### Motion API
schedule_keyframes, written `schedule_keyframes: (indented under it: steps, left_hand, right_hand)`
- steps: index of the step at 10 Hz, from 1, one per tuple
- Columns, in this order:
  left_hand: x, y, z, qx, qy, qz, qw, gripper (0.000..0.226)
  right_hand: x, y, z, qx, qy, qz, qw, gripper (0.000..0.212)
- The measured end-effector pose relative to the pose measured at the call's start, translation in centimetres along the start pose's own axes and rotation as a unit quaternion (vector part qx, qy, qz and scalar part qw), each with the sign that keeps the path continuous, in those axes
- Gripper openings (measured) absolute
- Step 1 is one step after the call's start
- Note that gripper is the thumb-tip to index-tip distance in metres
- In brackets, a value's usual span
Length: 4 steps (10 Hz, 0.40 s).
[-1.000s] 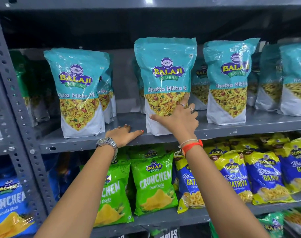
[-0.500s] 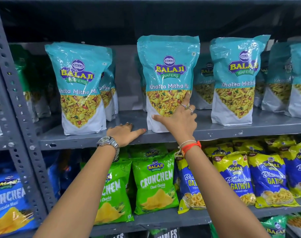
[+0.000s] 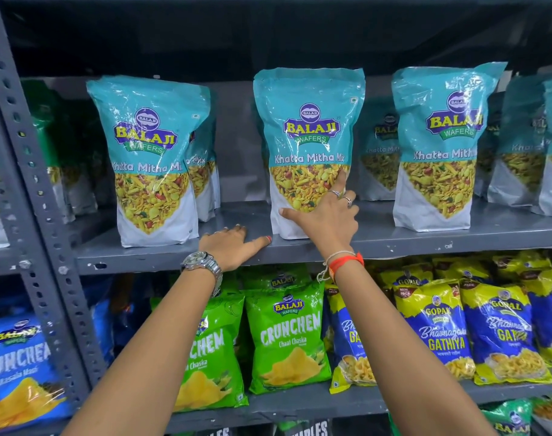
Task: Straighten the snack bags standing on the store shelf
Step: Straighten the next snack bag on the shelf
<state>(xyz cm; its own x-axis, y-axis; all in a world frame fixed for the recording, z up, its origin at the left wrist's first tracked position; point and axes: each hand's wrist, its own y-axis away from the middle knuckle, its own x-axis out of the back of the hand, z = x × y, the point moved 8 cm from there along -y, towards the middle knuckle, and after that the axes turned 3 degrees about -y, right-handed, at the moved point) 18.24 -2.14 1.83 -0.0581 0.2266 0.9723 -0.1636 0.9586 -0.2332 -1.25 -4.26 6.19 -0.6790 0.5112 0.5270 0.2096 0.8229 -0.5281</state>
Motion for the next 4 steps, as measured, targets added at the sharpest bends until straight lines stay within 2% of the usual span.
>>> schedule_keyframes:
  steps: [2, 3, 4]
  left_hand:
    - [-0.1, 0.1, -0.2, 0.001, 0.003, 0.011, 1.0, 0.086]
    - [0.1, 0.2, -0.3, 0.014, 0.021, 0.028, 0.999, 0.093]
    - [0.2, 0.4, -0.4, 0.017, 0.041, 0.039, 0.998, 0.093]
  right_hand:
    - [0.0, -0.2, 0.2, 0.001, -0.009, 0.004, 1.0, 0.132]
    - [0.4, 0.1, 0.6, -0.008, -0.063, 0.024, 0.998, 0.122]
    - [4.7, 0.9, 1.8, 0.003, -0.212, 0.109, 0.971, 0.104]
